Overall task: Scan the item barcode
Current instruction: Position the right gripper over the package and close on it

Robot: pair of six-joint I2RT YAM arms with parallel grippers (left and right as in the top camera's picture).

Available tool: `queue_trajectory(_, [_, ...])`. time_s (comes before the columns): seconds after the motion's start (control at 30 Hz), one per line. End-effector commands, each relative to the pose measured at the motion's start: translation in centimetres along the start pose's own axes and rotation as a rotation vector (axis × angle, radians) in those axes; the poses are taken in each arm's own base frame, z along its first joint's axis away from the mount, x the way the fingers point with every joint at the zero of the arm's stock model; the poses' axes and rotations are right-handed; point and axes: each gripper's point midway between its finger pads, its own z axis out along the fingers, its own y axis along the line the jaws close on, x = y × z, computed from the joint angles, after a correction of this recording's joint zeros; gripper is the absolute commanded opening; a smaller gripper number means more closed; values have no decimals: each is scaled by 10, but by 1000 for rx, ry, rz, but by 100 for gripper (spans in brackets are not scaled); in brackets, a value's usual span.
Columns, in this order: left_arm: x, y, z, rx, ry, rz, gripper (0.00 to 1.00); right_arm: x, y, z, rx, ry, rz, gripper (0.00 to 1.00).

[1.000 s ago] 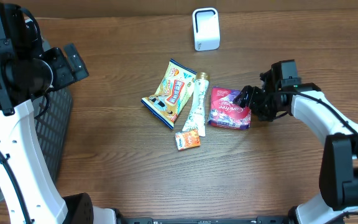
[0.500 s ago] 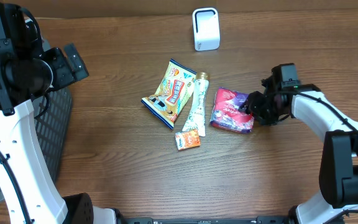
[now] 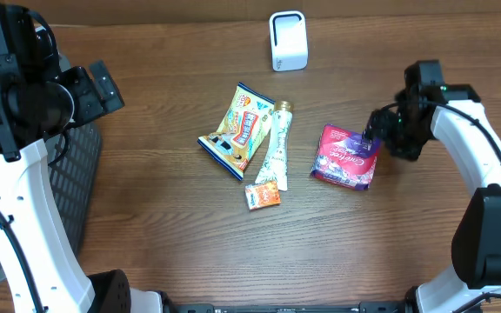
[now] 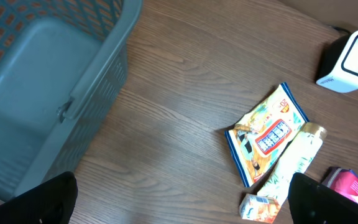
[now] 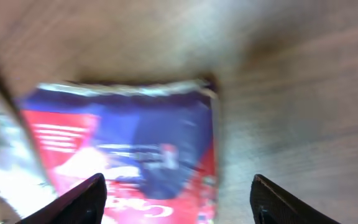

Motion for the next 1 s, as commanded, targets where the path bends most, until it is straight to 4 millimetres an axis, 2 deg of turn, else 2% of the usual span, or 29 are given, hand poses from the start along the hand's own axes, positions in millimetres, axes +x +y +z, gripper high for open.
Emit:
queue_trajectory(0.0, [0, 1, 3, 0, 8, -18, 100, -1, 36, -9, -121, -2, -122, 76])
queue_trajectory(0.2, [0, 1, 3, 0, 8, -18, 100, 11, 70, -2, -142, -12, -221, 78])
queue_trajectory(0.3, [0, 1, 3, 0, 8, -18, 100, 17, 83, 5, -77, -45, -288, 79])
queue_trajectory(0.43, [0, 1, 3, 0, 8, -18, 100, 23, 86, 12, 107, -133, -293, 82])
queue_trajectory(0.63, [0, 1, 3, 0, 8, -18, 100, 31, 97, 13, 257, -238, -388, 84])
queue_trajectory(0.8, [0, 1, 3, 0, 8, -18, 100, 27, 90, 11, 368, -311, -414, 84])
queue_trajectory(0.97, [0, 1, 3, 0, 8, -18, 100, 27, 84, 17, 384, -316, -408, 83])
